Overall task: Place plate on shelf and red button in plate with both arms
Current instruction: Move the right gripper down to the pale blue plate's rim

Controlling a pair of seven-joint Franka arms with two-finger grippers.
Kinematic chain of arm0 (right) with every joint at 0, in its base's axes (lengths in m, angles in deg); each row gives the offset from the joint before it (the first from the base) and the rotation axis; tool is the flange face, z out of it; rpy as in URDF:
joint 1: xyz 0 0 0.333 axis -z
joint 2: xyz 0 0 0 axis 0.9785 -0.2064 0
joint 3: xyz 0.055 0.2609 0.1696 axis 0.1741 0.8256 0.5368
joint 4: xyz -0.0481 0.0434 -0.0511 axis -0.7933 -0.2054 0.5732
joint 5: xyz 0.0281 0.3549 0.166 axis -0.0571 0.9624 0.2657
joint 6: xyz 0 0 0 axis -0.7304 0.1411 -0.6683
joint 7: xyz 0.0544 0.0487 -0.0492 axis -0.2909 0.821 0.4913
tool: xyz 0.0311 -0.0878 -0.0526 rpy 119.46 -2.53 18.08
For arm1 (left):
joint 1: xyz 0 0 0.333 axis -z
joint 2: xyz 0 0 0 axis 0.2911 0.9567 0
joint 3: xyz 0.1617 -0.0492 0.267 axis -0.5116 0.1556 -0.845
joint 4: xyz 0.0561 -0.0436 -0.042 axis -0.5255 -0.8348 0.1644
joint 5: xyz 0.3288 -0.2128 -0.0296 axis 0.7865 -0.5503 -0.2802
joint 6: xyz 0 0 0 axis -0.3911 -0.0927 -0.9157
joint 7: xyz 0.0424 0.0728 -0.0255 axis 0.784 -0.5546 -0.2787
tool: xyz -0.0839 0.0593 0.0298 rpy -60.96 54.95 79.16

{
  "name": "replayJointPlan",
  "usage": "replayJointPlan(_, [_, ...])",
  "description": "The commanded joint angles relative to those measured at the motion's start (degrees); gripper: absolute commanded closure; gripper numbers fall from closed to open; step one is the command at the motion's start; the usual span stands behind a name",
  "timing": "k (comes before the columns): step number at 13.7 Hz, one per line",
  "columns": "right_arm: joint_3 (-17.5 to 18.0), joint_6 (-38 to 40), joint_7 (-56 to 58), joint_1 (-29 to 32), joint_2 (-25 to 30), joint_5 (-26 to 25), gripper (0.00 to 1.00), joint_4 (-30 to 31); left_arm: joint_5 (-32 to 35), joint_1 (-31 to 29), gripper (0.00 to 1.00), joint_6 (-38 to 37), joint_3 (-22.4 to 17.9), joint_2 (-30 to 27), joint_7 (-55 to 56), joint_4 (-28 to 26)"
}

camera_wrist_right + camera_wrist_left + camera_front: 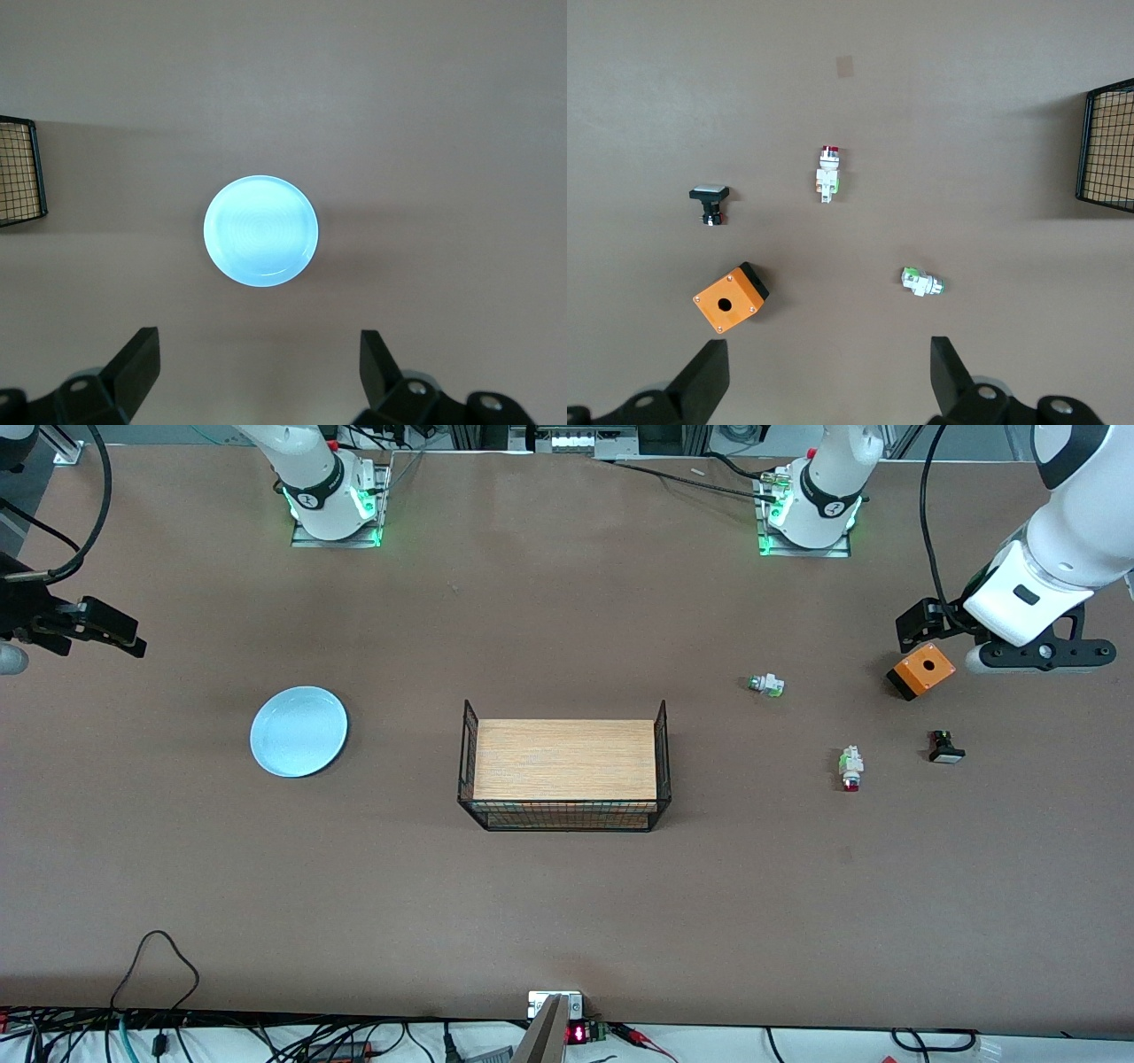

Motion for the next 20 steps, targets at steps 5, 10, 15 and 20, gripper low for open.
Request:
replayJointPlan(5, [-0.02, 0.90, 0.64, -0.26, 0.25, -0.61, 0.00, 0.02, 0.70, 0.00, 0.00, -1.09, -0.20, 0.71, -1.28, 1.37])
replayJointPlan(10, [-0.02, -3.30, -0.07, -0.43, -6.85, -0.52, 0.00, 0.11, 0.70, 0.00, 0.00, -1.09, -0.20, 0.71, -1.28, 1.37])
replayJointPlan(15, [-0.46, -8.50, 0.55, 1.76, -16.00, -2.18, 0.00, 0.90, 0.70, 0.00, 0.00, -1.09, -0.20, 0.71, -1.28, 1.37])
replayJointPlan(20, [-0.46, -19.27, 0.99, 2.38, -21.37, -4.83, 0.00, 6.15, 0.70, 0.00, 0.00, -1.09, -0.20, 0.71, -1.28, 1.37])
